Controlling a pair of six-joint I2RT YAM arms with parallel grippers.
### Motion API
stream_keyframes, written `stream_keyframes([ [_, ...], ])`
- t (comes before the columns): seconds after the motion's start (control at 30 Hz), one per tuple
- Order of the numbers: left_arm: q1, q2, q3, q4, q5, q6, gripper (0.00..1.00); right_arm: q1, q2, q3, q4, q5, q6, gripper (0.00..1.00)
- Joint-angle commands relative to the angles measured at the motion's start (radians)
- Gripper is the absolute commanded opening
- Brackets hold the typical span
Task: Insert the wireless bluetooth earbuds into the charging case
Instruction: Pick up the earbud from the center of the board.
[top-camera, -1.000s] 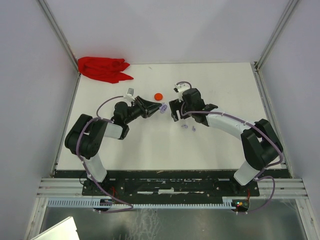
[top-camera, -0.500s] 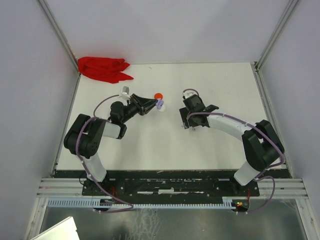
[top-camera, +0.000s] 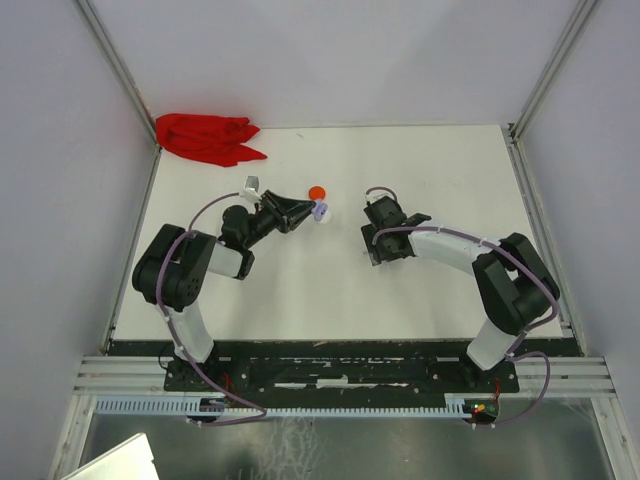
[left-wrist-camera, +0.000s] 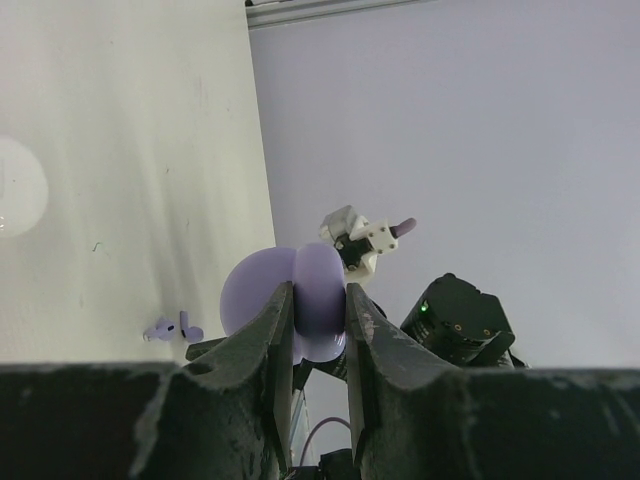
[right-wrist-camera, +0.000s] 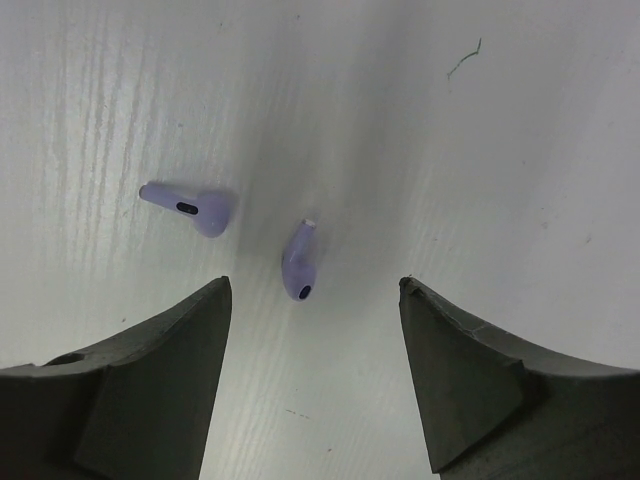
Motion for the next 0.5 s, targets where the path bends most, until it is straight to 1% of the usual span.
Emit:
stream_keyframes([
  [0.0, 0.001, 0.009, 0.001, 0.08, 0.014, -0.027, 0.03, 0.0, 0.03, 0.034, 0.015, 0.017, 0.001, 0.76],
  [0.47, 0.018, 0.012, 0.002, 0.087, 0.029, -0.033, 0.03, -0.002, 0.132, 0.099, 0.036, 0.034, -0.014, 0.76],
])
